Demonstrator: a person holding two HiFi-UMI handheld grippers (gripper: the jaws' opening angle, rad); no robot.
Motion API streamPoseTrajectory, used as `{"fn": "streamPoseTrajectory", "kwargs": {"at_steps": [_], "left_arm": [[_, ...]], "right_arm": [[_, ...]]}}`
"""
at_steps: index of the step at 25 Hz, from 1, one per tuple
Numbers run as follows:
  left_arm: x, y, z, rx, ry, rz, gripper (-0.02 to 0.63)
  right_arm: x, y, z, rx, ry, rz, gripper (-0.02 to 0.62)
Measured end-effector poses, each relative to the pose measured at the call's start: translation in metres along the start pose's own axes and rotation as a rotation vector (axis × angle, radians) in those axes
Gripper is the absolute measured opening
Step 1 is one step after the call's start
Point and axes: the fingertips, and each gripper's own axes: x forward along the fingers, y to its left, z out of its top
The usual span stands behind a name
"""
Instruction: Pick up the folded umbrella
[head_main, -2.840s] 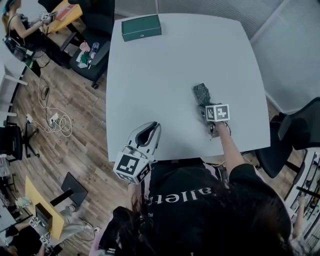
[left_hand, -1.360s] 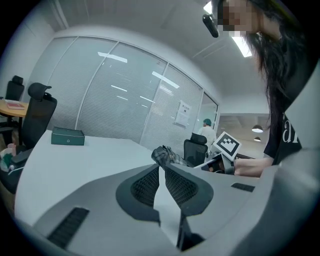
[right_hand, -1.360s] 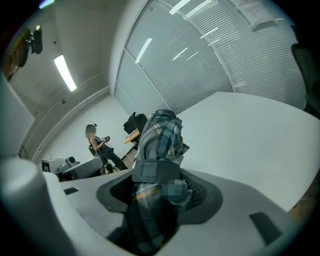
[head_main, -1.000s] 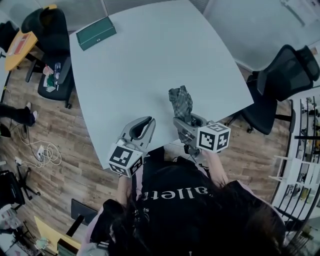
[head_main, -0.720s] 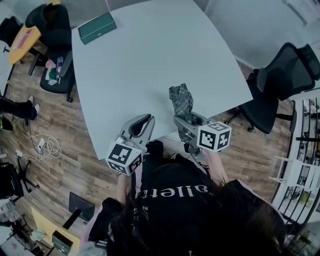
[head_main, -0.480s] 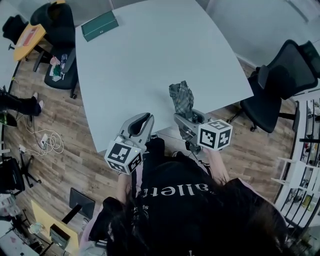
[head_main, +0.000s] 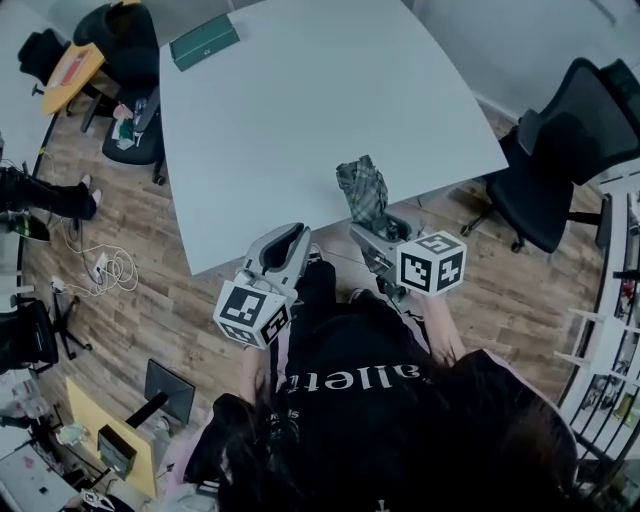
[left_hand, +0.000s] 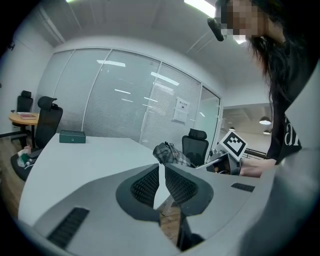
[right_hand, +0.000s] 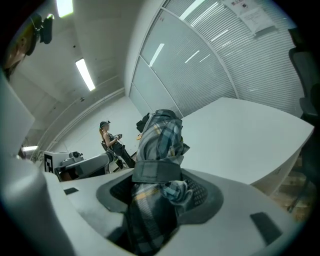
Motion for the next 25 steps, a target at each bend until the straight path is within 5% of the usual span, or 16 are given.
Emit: {"fn": "streamPoseTrajectory", "kwargs": {"at_steps": [25], "left_arm": [[-0.031, -0.099, -0.038, 0.032, -0.001, -0.017, 0.054]], "right_arm": [[-0.083, 0.013, -0.065, -0.028, -0.011, 0.007, 0.244]]}}
